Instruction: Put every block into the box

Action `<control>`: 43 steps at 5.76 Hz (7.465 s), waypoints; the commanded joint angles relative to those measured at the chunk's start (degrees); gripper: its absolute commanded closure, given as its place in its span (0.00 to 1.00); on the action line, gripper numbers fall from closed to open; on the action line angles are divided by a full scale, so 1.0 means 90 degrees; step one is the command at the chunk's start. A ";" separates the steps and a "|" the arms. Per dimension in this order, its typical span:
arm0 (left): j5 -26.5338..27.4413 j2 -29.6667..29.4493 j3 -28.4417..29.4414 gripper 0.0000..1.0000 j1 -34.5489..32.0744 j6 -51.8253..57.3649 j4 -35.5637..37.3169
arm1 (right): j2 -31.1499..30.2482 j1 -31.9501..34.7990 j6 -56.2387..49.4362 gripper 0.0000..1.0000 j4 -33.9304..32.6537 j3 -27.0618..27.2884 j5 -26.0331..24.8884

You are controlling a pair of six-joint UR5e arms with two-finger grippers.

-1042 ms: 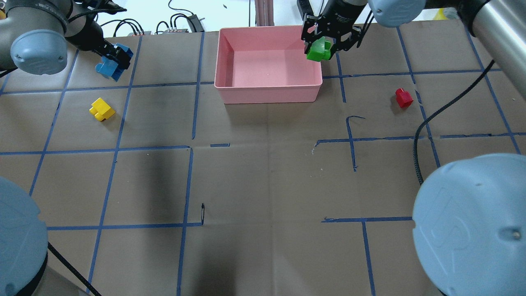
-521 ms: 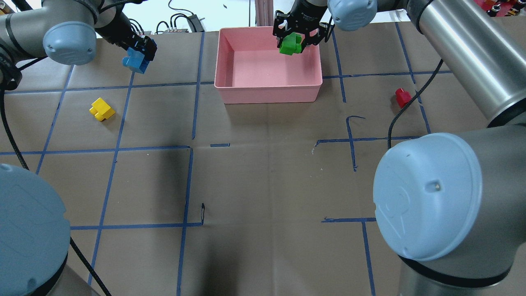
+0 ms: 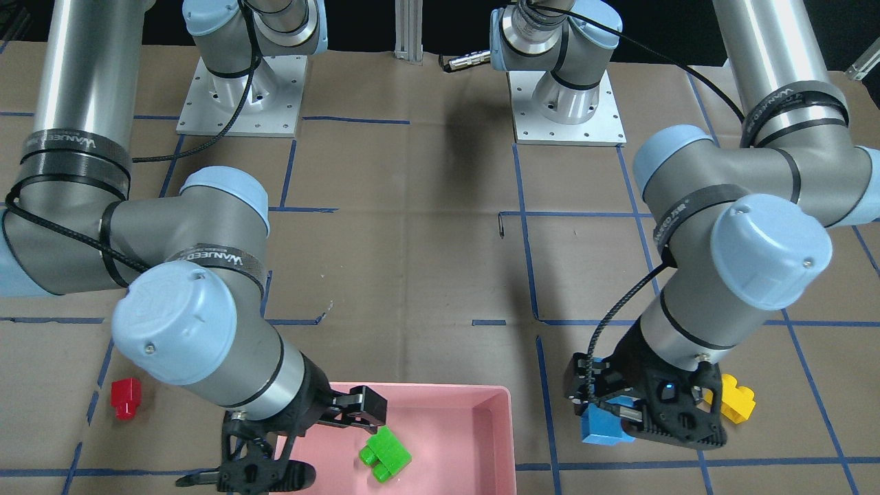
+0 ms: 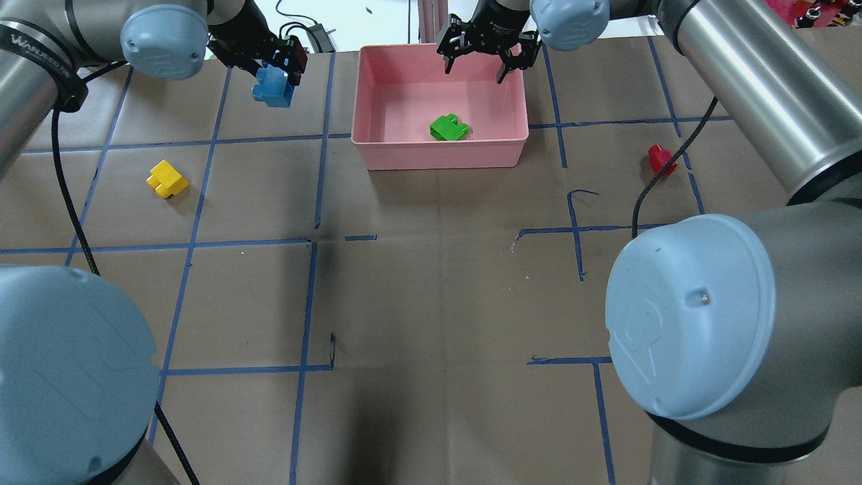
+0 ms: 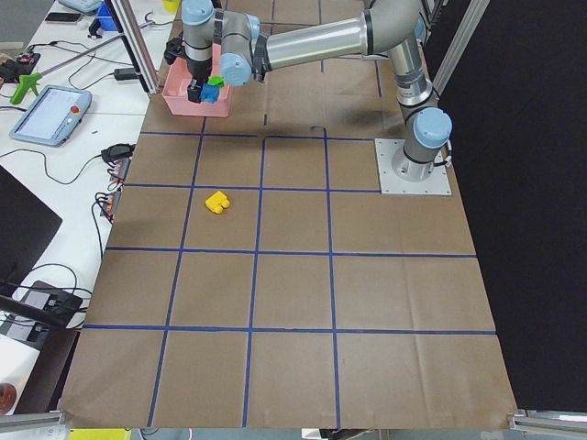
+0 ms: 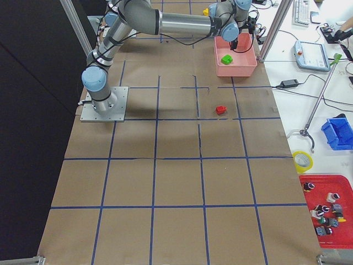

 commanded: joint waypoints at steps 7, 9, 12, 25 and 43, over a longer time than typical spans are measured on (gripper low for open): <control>0.0410 -0.2106 0.2086 0.21 -0.1759 -0.3231 0.0086 | -0.0665 -0.2010 -0.3078 0.00 -0.1158 0.2382 -0.1789; 0.0547 -0.1923 0.2173 0.01 -0.1701 -0.3134 0.0019 | -0.0324 -0.2225 -0.3708 0.01 -0.1844 0.2729 -0.1682; 0.0508 -0.0685 0.2105 0.00 -0.0524 -0.1491 -0.1226 | -0.0205 -0.2353 -0.3877 0.01 -0.1844 0.3030 -0.1642; 0.0469 -0.0038 -0.1694 0.00 0.2714 -0.4500 0.1185 | -0.0542 -0.0132 -0.0158 0.93 0.1053 0.0233 0.0164; -0.0252 -0.0486 -0.2135 1.00 0.2743 -0.4569 0.1528 | -0.4480 -0.0331 -0.0489 0.00 0.2413 0.3715 -0.1447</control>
